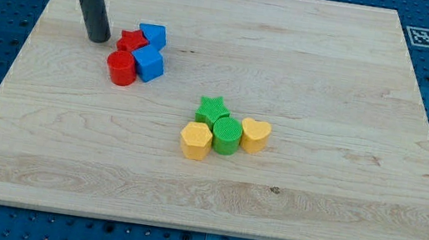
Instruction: Slide blue triangle to the center of the board
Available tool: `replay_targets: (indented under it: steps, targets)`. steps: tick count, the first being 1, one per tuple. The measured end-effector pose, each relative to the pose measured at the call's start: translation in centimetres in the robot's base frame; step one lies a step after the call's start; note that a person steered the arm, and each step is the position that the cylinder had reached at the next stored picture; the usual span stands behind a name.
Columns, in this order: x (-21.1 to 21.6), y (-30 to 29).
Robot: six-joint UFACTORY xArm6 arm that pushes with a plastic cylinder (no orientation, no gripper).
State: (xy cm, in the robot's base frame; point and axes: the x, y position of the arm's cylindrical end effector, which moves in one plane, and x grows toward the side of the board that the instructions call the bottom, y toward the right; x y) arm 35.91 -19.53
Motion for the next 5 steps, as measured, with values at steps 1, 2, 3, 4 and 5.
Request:
replay_targets:
  steps: [1, 2, 3, 4, 5]
  targets:
    - [0.0, 1.0]
    - [-0.9, 7.4]
    - [-2.4, 14.1]
    - [-2.4, 14.0]
    - [-2.4, 9.3]
